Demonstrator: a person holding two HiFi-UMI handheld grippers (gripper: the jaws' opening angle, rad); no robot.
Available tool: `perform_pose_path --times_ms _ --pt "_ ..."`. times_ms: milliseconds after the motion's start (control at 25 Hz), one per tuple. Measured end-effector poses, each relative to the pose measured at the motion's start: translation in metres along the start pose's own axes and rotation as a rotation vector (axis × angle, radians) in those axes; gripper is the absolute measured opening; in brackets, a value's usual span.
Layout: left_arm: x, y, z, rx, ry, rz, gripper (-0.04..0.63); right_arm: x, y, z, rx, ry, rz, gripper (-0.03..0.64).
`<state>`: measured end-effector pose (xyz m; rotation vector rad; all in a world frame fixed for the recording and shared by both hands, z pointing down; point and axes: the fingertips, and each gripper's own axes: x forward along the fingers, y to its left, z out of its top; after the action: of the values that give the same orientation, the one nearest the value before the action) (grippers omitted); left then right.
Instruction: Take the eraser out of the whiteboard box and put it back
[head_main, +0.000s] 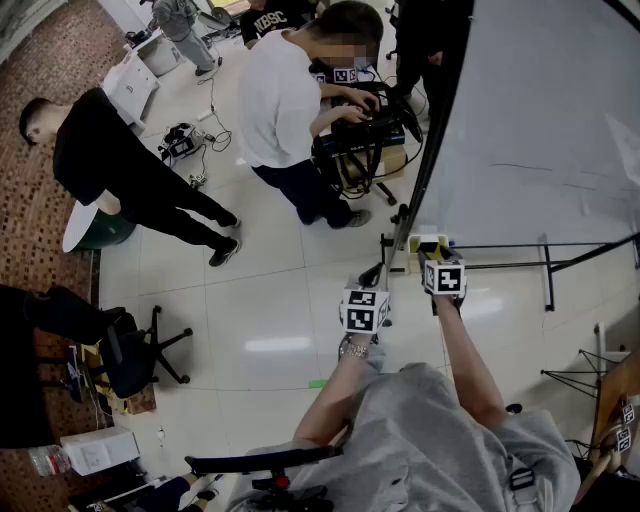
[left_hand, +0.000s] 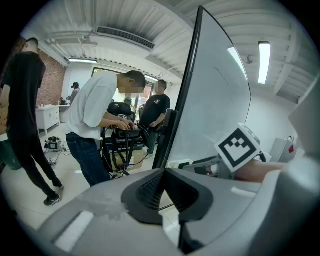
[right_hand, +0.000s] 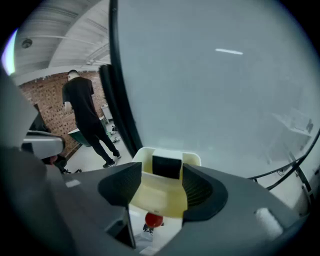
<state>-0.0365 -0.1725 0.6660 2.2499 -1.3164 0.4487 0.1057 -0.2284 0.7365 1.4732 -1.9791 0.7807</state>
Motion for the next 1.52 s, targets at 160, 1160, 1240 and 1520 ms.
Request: perform_pose_path --times_ms 160,1160,1240,1520 --pt "0.019 0.018 0.014 0.000 0.016 -0.015 0.006 0.032 -0.007 0.016 0.029 0.055 -0.056 0.298" --pt "0.070 -0.013 0.009 0.013 0.079 -0.033 0.006 -0.069 0.014 0.054 0.041 -0.050 0.198 0.276" --pt "0.071 -0.012 0.006 0.022 0.080 -0.025 0.006 -0.056 0.011 0.039 0.028 -0.012 0.184 0.276" --pt "0.066 -0.014 0.003 0.021 0.092 -0.017 0.006 -0.002 0.000 -0.013 -0.069 0.058 0.063 0.277"
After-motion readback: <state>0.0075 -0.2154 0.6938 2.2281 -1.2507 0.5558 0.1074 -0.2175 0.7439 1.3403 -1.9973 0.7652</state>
